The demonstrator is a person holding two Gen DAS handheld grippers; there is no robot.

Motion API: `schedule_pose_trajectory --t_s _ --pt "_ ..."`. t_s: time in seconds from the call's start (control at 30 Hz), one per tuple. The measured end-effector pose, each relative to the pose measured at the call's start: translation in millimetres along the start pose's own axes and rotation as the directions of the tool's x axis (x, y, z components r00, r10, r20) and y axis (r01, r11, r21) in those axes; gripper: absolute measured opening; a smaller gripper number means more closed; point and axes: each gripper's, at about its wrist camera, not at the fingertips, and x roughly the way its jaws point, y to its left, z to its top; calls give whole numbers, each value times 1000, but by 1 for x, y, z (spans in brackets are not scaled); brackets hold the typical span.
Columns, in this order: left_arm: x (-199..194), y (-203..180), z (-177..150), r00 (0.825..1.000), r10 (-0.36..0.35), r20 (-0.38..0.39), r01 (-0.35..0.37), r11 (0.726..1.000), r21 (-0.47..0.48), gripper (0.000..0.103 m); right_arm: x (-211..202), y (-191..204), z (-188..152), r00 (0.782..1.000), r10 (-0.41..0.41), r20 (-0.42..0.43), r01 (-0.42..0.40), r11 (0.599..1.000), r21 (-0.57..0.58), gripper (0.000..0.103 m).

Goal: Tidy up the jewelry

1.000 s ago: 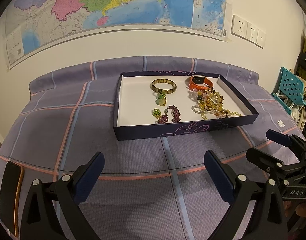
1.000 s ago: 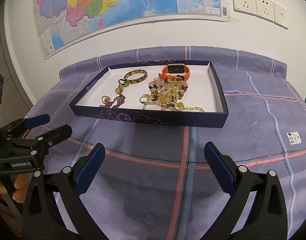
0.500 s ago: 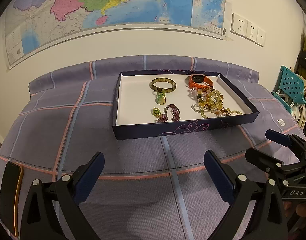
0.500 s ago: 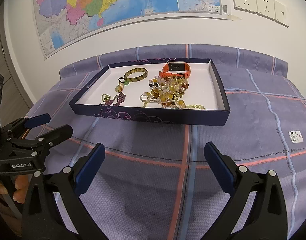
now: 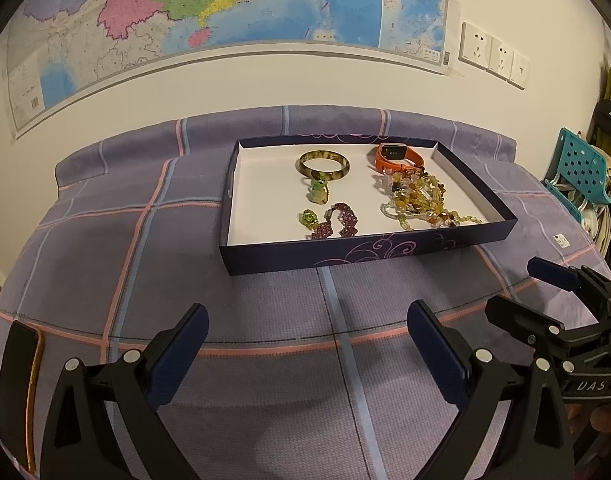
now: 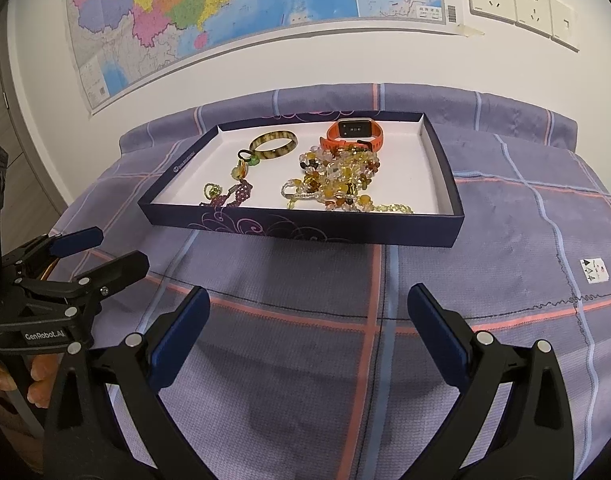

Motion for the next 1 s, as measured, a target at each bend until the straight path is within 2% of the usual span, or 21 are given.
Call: schedule_pose_trajectory --t_s 1.0 --pt "-1 0 1 1000 5 4 -5 1000 4 96 -1 0 0 1000 -1 4 1 1000 2 98"
